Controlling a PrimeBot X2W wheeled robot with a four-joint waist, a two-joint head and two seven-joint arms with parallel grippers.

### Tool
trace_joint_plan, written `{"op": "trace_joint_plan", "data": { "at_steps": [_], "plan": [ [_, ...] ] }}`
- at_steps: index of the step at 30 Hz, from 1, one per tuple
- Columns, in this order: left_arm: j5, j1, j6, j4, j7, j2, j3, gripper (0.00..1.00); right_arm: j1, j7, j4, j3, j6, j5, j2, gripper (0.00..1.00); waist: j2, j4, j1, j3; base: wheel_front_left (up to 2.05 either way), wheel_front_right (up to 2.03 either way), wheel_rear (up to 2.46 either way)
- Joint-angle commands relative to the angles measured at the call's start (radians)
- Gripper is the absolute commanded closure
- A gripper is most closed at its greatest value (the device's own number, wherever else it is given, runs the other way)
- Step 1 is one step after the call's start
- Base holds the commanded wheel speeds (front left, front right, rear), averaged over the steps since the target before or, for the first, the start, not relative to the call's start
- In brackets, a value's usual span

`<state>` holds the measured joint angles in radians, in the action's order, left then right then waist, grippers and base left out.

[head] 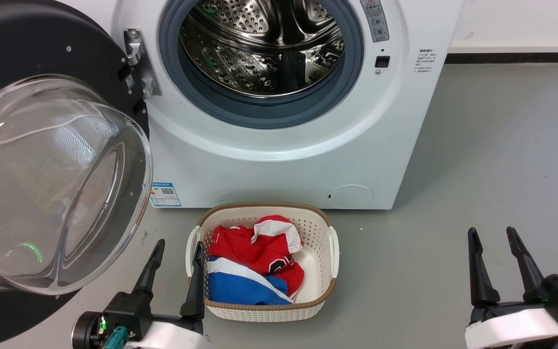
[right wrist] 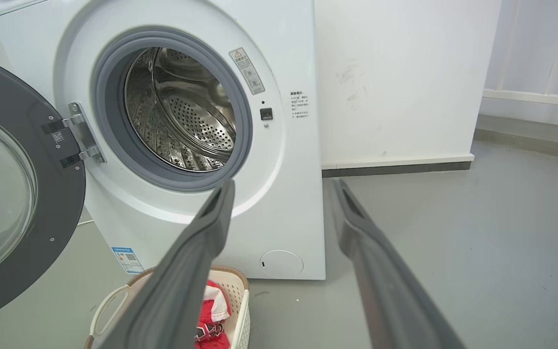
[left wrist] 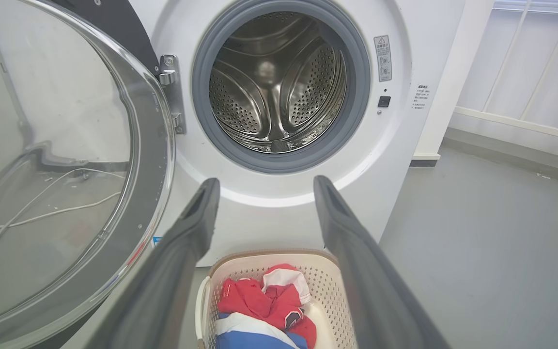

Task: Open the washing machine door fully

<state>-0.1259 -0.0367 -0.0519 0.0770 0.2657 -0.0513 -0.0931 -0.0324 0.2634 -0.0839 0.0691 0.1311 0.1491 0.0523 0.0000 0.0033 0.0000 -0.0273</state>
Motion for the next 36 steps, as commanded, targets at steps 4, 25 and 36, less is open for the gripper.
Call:
{"op": "trace_joint_plan", "data": {
  "at_steps": [4,25,36],
  "plan": [
    [-0.001,-0.006,0.005,0.005,-0.002,0.001,0.004,0.00,0.002,0.002,-0.002,-0.003,-0.001,0.009,-0.004,0.00,0.0000,-0.002,0.0000,0.005,0.00,0.00,0.00],
    [-0.243,0.017,-0.009,0.048,-0.050,-0.008,0.024,1.00,0.015,-0.060,-0.048,0.001,0.000,0.234,-0.001,1.00,0.0000,-0.005,0.0000,0.012,0.00,0.00,0.00],
    [-0.442,0.040,-0.021,0.070,-0.093,-0.014,0.043,1.00,0.036,-0.109,-0.064,0.008,0.000,0.423,-0.001,1.00,0.0000,-0.005,0.0000,0.013,0.00,0.00,0.00]
  ]
}}
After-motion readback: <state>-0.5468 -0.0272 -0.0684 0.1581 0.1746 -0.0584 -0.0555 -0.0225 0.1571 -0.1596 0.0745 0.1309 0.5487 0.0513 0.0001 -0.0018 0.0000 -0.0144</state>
